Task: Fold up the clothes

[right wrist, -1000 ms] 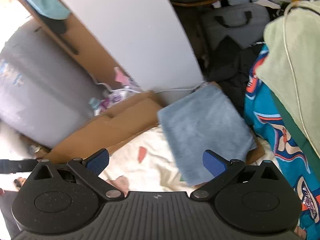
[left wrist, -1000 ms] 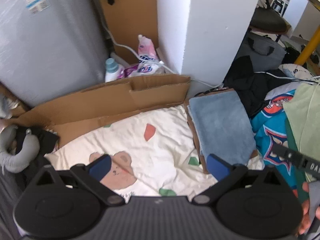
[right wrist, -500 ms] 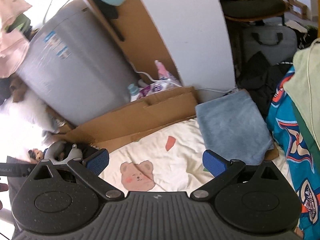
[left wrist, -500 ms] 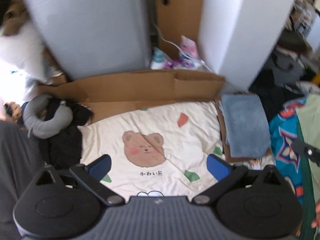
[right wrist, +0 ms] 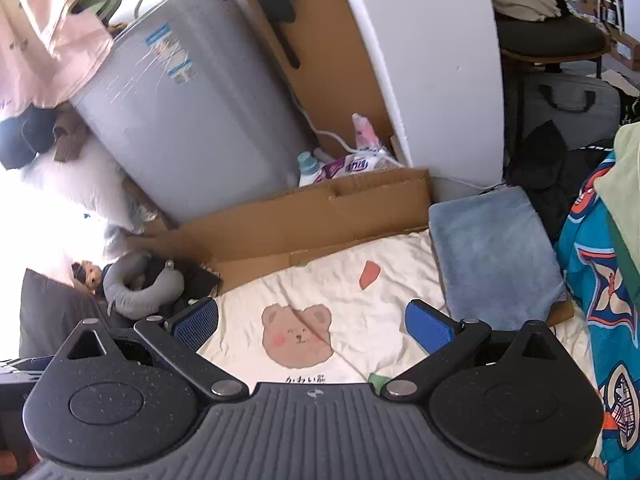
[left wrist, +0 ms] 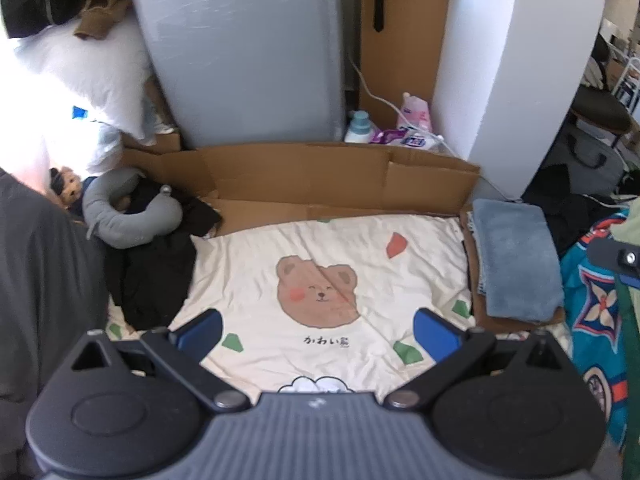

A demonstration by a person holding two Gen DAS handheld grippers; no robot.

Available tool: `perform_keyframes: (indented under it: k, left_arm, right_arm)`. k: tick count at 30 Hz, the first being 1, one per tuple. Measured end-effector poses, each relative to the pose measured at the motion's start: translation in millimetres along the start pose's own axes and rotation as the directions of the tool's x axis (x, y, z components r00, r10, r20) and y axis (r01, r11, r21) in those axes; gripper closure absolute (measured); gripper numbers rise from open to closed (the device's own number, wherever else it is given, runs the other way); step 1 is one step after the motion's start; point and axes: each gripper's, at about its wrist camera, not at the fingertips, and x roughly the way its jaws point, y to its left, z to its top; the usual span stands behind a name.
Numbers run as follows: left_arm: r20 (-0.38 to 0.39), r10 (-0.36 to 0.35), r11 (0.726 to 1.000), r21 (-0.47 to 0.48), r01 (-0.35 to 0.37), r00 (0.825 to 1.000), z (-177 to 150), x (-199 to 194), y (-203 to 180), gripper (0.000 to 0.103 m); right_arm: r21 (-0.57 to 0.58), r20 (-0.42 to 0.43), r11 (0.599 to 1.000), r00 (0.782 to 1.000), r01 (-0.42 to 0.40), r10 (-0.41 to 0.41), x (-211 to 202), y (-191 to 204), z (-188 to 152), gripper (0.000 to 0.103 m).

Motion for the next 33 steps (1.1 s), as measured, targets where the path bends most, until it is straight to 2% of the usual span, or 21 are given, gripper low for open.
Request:
perform_keyframes:
  k: [11,17,22,31,33]
  left_arm:
    - [0.037,0.06,0.995,-0.079,-0.056,0.998,-40.5,-5.7,10.1,0.0]
    - [0.052,0.058,0.991,-0.124,-0.052,0.997,-60.3,-1.9,11.9,0.0]
    - [0.082,0.078,0.987,-0.148,-0.065,0.994,-73.2,-5.3,13.1,0.0]
    - [0.038,0.09,0.977,-0.199,-0.08,0.995,-91.0,5.1,14.9,0.0]
    - [0.008,0.083,0.977,-0.198,-0.079,0.997,-91.4,8.4,16.5,0.0]
  right_arm:
    - [-0.074,0.005,0.995,0.998,0.061,-0.061,5.9,6.4,-27.3,0.0]
    - [-0.13,-0.041,0.991,0.998,0.035,-0.041,14.3,12.5,-46.6,0.001]
    - [-0.199,-0.057,0.979,0.997,0.043,-0.056,21.5,18.7,-64.5,0.001]
    - [-0.219,-0.083,0.975,0.996,0.025,-0.044,22.3,17.2,-73.9,0.001]
    - [-0.223,-0.095,0.975,0.995,0.018,-0.04,22.7,17.5,-76.3,0.001]
